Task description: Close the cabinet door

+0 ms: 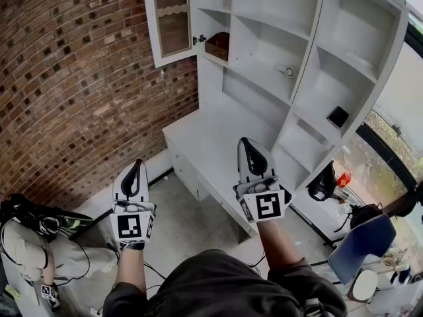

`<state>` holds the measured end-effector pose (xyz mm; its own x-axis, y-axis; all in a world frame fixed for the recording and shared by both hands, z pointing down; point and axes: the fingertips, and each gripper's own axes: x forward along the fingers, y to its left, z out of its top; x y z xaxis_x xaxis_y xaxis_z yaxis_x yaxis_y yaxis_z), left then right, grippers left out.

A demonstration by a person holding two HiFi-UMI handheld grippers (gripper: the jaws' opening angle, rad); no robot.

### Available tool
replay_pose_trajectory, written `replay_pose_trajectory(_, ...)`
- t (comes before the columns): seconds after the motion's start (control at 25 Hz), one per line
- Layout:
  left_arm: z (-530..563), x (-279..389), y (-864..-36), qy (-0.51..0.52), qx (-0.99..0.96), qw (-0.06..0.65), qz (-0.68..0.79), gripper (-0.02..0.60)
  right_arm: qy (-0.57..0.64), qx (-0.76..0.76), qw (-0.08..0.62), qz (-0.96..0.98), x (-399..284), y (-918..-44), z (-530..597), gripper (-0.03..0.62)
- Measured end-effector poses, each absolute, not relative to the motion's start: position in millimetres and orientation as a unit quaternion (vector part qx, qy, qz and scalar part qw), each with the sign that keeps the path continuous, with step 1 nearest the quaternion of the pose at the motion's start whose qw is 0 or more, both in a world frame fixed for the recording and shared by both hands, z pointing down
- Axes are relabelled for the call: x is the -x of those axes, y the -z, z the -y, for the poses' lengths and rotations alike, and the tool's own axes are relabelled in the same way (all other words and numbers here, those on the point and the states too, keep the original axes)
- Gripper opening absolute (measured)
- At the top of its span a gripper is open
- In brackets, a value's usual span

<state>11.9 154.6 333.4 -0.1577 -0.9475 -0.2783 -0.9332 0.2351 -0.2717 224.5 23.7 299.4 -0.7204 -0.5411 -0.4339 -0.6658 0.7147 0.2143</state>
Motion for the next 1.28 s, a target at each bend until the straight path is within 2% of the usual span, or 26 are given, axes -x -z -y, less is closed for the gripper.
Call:
replay_pose_trajectory(0.64,-143,-19,-340,0.029,0.610,0.193,-0.768,0.002,-0.167,0.318,0.179,-0.916,-233,-308,-11,0.002)
replay_pose_trajectory(0.68,-142,-20,-340,0.031,0.608,0.193,-0.769,0.002,-0.166,0.315,0.185,-0.916,-235,-307,-10,0.013)
replay_pose_trajectory(0.72,-140,-20,-341,0.031,0.606,0.192,-0.771,0.002,-0.166,0.311,0.188,-0.917,-236,-306,-8,0.054)
replay_pose_trajectory(0.8,-137,-22,-341,0.030,0.603,0.191,-0.774,0.002,-0.166,0.301,0.192,-0.919,-237,-305,-4,0.196)
replay_pose_trajectory(0.84,-135,-23,-342,0.031,0.601,0.190,-0.776,0.002,-0.167,0.296,0.192,-0.921,-237,-305,-2,0.253)
replay_pose_trajectory(0.88,-133,-24,-342,0.033,0.599,0.190,-0.777,0.002,-0.169,0.293,0.193,-0.921,-238,-305,0,0.283)
replay_pose_trajectory(1.28,-116,-35,-355,0.050,0.581,0.184,-0.791,0.002,-0.164,0.268,0.195,-0.929,-237,-319,24,0.290)
